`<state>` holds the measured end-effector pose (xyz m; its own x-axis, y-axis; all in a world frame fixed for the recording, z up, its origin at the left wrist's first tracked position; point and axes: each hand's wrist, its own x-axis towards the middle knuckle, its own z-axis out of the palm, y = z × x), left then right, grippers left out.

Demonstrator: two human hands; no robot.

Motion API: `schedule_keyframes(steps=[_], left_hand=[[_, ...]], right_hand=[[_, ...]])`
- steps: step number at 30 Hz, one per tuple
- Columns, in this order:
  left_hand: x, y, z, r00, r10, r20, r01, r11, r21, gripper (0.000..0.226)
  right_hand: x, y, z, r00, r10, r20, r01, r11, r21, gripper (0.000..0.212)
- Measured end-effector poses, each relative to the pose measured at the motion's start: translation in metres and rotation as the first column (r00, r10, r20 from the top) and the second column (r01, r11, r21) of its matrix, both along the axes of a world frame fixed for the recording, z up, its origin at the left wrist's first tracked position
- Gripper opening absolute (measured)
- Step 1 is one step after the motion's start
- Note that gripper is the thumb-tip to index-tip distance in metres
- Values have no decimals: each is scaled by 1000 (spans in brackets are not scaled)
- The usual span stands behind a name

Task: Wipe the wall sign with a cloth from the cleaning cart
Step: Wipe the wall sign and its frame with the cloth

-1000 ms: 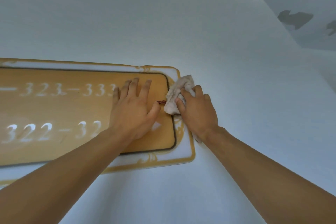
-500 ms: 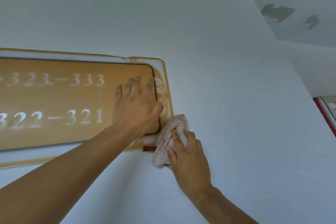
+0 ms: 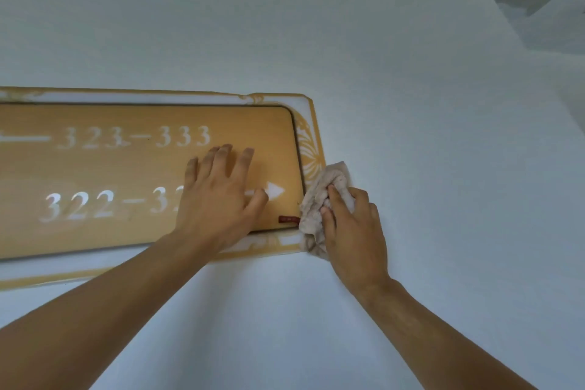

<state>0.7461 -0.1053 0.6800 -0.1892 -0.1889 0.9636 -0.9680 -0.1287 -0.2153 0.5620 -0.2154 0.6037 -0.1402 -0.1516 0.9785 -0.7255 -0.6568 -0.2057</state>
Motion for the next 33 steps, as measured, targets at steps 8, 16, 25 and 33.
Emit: schedule_keyframes(steps=[8,16,25,33], left_hand=[[46,20,-27,995,101,20,-102,994,40,72],[105,71,-55,995,97,18,-98,994,51,70],[219,143,-76,972,229,-50,-226,973,55,72],[295,199,-99,926,328,-186,-313,944,102,73]], right_hand=[[25,17,-44,957,197,211,-203,979,7,49],[73,51,-55,870,228,438,-306,945,117,43],[162,103,-51,842,272,466,-362,925,116,49],[225,139,-49,806,343,482,-438,894,98,51]])
